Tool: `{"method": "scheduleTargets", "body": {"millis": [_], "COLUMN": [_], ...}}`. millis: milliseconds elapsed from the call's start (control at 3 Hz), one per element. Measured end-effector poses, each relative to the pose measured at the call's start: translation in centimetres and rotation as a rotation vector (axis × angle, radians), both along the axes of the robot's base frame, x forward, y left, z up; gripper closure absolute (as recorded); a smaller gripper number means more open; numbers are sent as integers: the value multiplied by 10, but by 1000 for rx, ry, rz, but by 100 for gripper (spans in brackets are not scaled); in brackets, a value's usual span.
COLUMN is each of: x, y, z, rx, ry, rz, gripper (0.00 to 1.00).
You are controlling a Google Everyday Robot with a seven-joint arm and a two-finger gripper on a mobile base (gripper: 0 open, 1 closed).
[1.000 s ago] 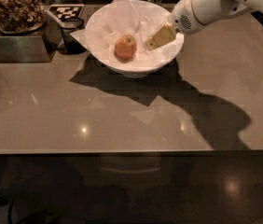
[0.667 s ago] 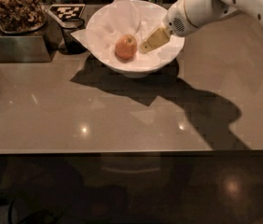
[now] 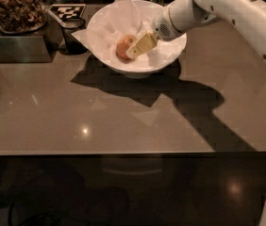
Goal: Pick apple from white bowl
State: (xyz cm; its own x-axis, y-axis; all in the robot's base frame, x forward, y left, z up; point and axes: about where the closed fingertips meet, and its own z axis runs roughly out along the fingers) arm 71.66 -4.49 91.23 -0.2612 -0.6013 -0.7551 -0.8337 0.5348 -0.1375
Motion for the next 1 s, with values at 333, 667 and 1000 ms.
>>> {"method": "scheduleTargets", "body": {"millis": [333,667,1000], "x": [9,29,38], "y": [18,41,45], "z": [-3,-17,-27], "rx": [39,63,61], "ry": [-17,-27,-22], "rz": [7,26,26], "gripper": [16,17,17]}}
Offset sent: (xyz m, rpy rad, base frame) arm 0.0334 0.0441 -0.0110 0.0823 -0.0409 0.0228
